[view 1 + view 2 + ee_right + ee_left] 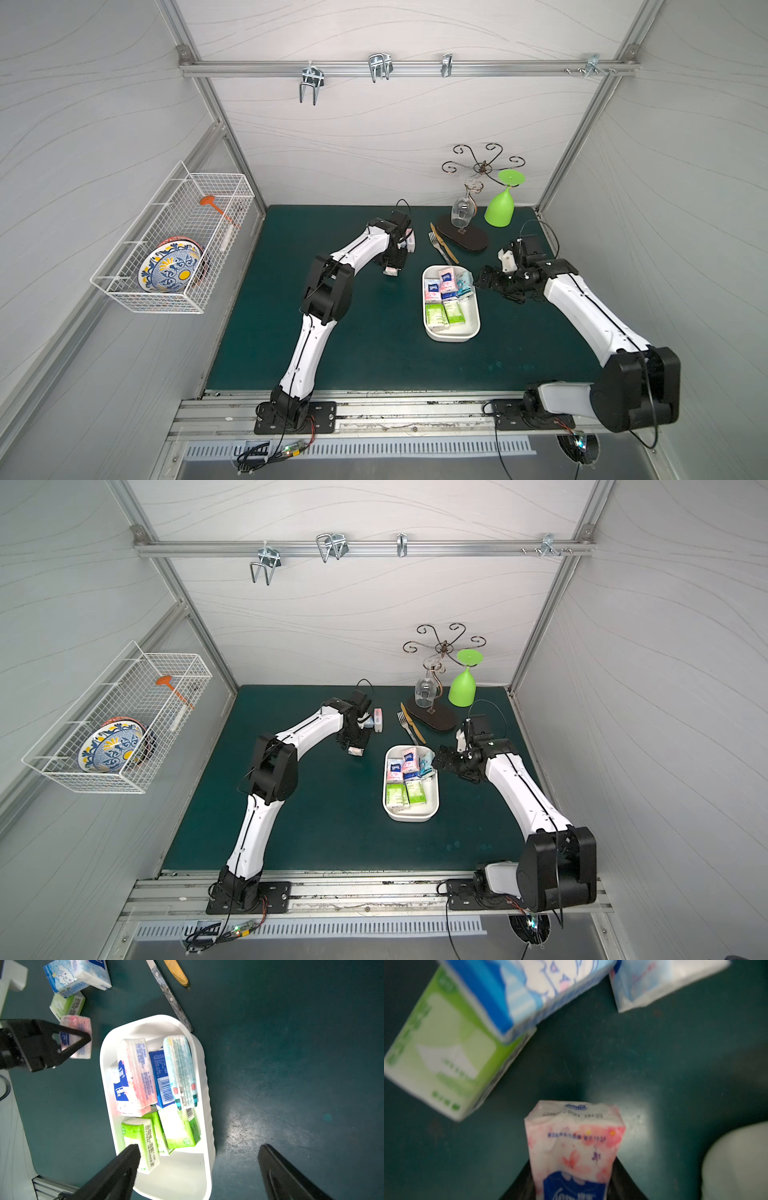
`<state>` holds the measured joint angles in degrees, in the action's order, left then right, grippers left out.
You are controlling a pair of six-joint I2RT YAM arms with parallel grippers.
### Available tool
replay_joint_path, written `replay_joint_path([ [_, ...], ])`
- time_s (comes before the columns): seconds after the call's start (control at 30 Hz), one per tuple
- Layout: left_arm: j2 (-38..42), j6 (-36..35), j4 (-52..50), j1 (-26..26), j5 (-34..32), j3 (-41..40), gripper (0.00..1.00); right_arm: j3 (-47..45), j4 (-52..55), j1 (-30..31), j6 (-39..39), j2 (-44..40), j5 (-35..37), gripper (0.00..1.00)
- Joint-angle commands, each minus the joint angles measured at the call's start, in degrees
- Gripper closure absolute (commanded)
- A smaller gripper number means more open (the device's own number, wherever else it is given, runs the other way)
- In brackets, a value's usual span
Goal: Put the pocket tissues into the storage box
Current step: Pick up the pocket tissues from the center of the board, then place the pocket tissues in the storage box.
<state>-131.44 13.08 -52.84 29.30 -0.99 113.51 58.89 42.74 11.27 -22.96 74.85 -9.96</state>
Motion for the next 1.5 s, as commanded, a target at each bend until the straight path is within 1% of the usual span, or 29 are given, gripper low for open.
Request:
replay_joint_path([
  [0.0, 8.7, 4.8, -0.7, 1.0, 3.4, -4.1, 0.58, -1.5, 0.2, -0.2, -1.5, -1.5, -0.8, 0.05],
  [0.17, 17.5, 11.9, 0.1, 4.3, 10.6, -13.3, 0.58, -4.0, -1.9, -0.1, -3.1, -1.6, -1.5, 0.06],
  [0.27, 22.1, 18.7, 4.8, 6.8, 17.4, -19.4, 0.58, -5.2, -2.9, 0.1, -4.0, -1.9, -1.7, 0.06],
  [0.37, 25.8, 25.2, 9.4, 10.5, 20.5, -23.3, 0.58, -6.6, -4.1, 0.1, -5.1, -2.7, -2.3, 0.06],
  [0.47, 26.3, 28.7, 9.9, 14.7, 19.6, -22.2, 0.58, -7.3, -4.7, 0.1, -5.8, -3.2, -2.7, 0.06],
  [0.57, 24.5, 32.0, 9.8, 17.9, 19.8, -20.0, 0.58, -7.5, -5.0, 0.2, -6.1, -3.7, -3.1, 0.06],
  [0.77, 19.3, 36.9, 9.7, 21.3, 21.0, -16.9, 0.57, -7.1, -3.9, 0.0, -5.5, -5.1, -2.3, 0.06],
  [0.83, 18.1, 37.6, 9.2, 22.1, 21.1, -16.1, 0.57, -7.1, -3.8, -0.1, -5.3, -5.6, -2.3, 0.06],
  [0.93, 16.0, 38.0, 7.3, 22.6, 20.8, -13.7, 0.56, -7.0, -3.5, -0.2, -4.9, -5.9, -2.0, 0.06],
  [1.03, 14.4, 40.4, 7.6, 22.6, 19.0, -12.6, 0.57, -7.0, -3.5, -0.4, -4.7, -5.9, -1.9, 0.06],
  [1.13, 12.9, 43.0, 6.9, 22.8, 15.2, -11.0, 0.57, -7.0, -3.4, -0.4, -4.7, -6.1, -1.9, 0.06],
  [1.27, 11.5, 44.8, 6.2, 23.5, 11.7, -9.6, 0.56, -7.1, -3.4, -0.4, -4.6, -6.3, -1.9, 0.06],
  [1.47, 9.0, 45.5, 5.3, 24.3, 11.6, -8.1, 0.52, -7.0, -3.5, -0.5, -4.7, -5.9, -2.2, 0.06],
])
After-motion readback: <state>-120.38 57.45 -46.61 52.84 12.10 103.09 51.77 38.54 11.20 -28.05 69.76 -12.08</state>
